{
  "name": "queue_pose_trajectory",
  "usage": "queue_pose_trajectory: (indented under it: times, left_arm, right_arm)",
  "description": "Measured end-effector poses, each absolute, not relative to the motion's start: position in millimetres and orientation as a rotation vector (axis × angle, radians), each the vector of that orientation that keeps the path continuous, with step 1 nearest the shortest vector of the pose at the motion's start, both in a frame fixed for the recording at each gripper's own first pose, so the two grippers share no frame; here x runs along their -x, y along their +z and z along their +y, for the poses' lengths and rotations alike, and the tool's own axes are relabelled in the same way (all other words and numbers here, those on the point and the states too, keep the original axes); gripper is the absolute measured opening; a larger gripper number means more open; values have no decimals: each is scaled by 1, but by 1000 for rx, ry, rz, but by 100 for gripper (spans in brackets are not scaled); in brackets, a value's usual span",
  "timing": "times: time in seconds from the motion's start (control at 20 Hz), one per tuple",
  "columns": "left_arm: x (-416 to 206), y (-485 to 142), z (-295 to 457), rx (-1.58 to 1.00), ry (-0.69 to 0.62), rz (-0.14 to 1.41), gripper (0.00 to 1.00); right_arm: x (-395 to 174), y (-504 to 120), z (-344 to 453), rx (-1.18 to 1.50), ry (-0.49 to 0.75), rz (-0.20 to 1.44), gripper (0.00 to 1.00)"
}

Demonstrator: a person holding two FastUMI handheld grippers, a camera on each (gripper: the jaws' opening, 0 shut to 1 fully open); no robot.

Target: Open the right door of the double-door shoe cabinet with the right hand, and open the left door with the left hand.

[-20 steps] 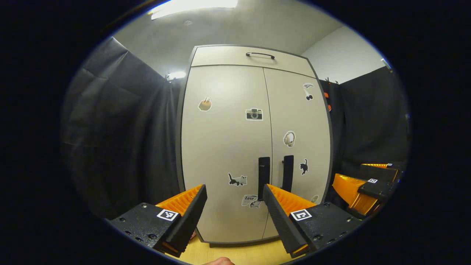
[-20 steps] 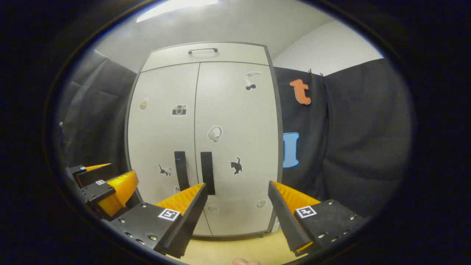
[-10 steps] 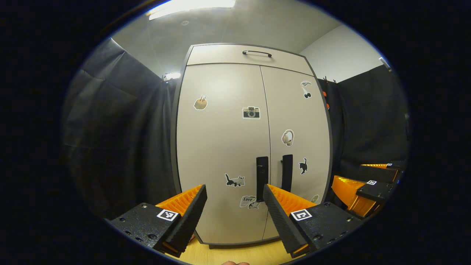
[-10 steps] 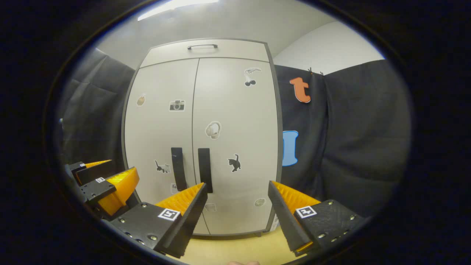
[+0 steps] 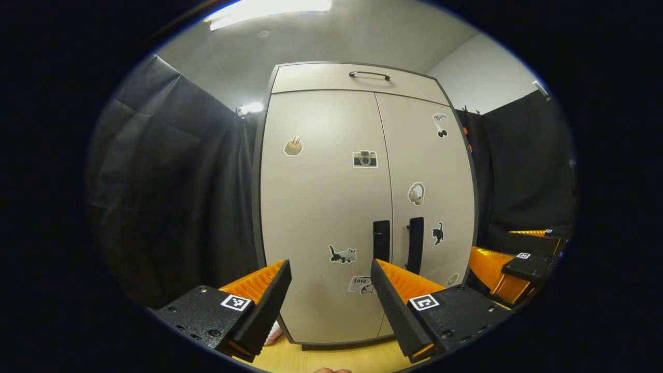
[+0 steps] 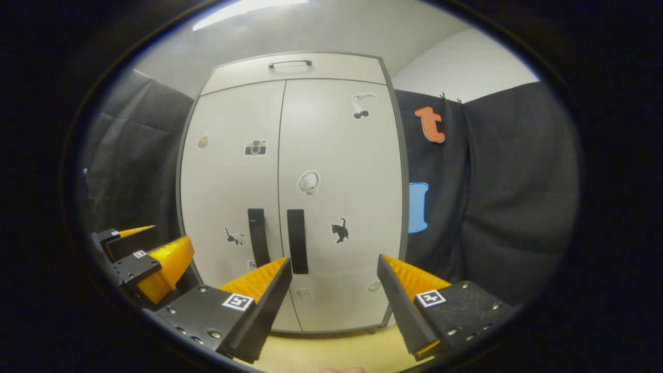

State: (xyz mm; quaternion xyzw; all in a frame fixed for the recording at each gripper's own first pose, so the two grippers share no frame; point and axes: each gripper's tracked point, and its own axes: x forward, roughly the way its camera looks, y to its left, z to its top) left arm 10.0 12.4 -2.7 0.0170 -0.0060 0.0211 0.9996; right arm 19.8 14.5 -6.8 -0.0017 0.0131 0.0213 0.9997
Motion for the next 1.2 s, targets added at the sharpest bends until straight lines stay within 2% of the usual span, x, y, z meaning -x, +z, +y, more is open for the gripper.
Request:
queue_pose_trajectory:
  times: [0.45,0.5,0.6,0.75,0.8,0.85,0.9,0.95,1.05,1.1,1.2]
  left_arm:
    - [-8,4,50,-51,144,-30,95]
    - [-8,5,56,-54,160,-32,93]
    - [-8,5,68,-59,188,-32,95]
    - [-7,4,80,-62,218,-27,93]
    - [-8,3,84,-61,226,-27,95]
    - [-8,3,87,-60,233,-26,95]
    - [-9,2,88,-58,241,-28,95]
    - [-10,1,89,-57,249,-29,95]
    - [-12,-1,94,-56,265,-23,95]
    - [-12,-3,97,-56,272,-21,95]
    - [-14,-3,105,-54,292,-17,95]
  right_arm:
    - [-53,-8,42,-3,95,21,98]
    - [-59,-9,47,-3,104,20,94]
    - [-72,-7,55,-8,117,13,98]
    - [-95,-8,62,7,104,10,98]
    - [-102,-8,63,9,99,9,98]
    - [-110,-10,66,8,98,11,94]
    - [-117,-13,66,5,95,15,97]
    - [-125,-16,68,7,98,19,87]
    - [-137,-24,73,15,105,36,80]
    - [-144,-28,75,17,110,43,72]
    - [-154,-36,80,16,116,61,68]
